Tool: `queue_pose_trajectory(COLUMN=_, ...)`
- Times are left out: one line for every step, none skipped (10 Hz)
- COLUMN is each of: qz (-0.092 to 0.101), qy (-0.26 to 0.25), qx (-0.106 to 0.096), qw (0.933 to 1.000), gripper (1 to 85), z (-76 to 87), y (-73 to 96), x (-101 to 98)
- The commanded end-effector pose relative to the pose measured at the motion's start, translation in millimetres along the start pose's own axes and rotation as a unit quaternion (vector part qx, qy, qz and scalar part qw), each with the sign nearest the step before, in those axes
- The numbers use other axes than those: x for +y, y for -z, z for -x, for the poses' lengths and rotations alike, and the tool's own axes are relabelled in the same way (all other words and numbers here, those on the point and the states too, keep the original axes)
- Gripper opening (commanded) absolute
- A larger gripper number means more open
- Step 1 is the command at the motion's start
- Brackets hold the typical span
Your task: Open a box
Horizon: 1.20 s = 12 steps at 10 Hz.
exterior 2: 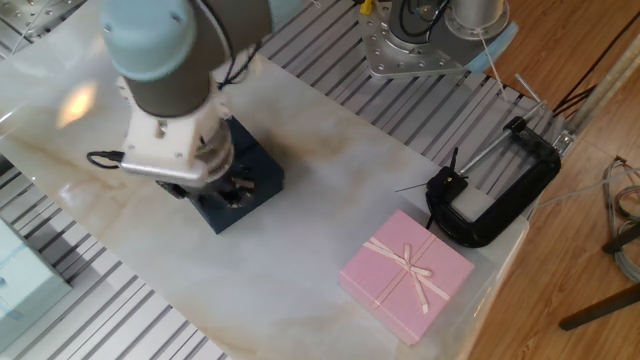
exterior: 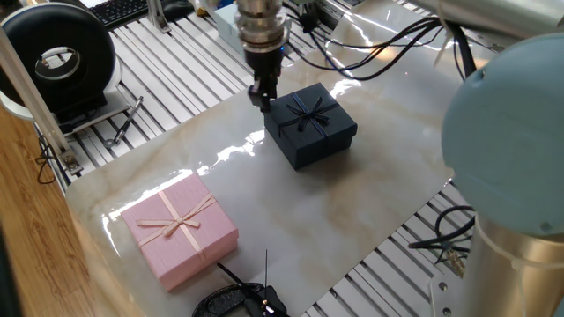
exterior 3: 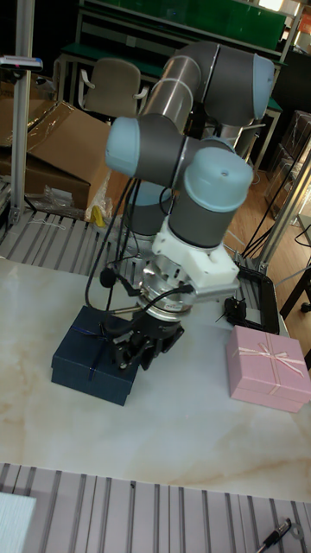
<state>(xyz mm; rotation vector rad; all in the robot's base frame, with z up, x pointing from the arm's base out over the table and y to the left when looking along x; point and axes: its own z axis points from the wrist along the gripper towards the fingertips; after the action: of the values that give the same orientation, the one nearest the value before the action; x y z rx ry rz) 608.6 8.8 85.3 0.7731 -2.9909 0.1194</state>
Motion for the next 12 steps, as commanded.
queue_pose_trajectory(qz=-0.035, qy=-0.066, qx=0.011, qw=0.9971, gripper=42.3, z=7.4, y=3.2, x=12.0)
queue_pose_trajectory(qz=-0.066, qy=-0.103, qx=0.022, qw=0.9922, gripper=40.3, z=-2.0, y=4.0, x=-7.7)
queue_pose_trajectory(qz=-0.086, qy=-0.160, qx=0.023, qw=0.9831, gripper=37.0, z=-6.3, y=5.5, x=-16.5)
queue_pose_trajectory(qz=-0.071, qy=-0.198, qx=0.015, qw=0.9775, gripper=36.3, z=-2.4, y=4.2, x=-9.2)
queue_pose_trajectory(qz=-0.014, qy=-0.220, qx=0.002, qw=0.9755, gripper=42.7, z=10.3, y=1.5, x=18.3)
queue_pose_trajectory(qz=-0.013, qy=-0.237, qx=-0.006, qw=0.9715, gripper=43.3, z=18.2, y=0.1, x=29.2)
queue_pose_trajectory(qz=-0.037, qy=-0.252, qx=-0.007, qw=0.9669, gripper=42.0, z=25.2, y=-3.1, x=40.0)
queue_pose_trajectory(qz=-0.048, qy=-0.259, qx=-0.014, qw=0.9645, gripper=40.7, z=32.4, y=-8.8, x=46.5)
queue_pose_trajectory(qz=-0.064, qy=-0.272, qx=-0.009, qw=0.9602, gripper=41.3, z=28.2, y=-8.3, x=36.8)
queue_pose_trajectory(qz=-0.076, qy=-0.262, qx=0.017, qw=0.9621, gripper=39.7, z=13.4, y=-6.6, x=31.4)
queue_pose_trajectory(qz=-0.082, qy=-0.239, qx=0.027, qw=0.9671, gripper=40.3, z=8.7, y=-5.9, x=29.1)
queue_pose_trajectory(qz=-0.123, qy=-0.217, qx=0.028, qw=0.9680, gripper=42.0, z=4.6, y=-1.4, x=8.1)
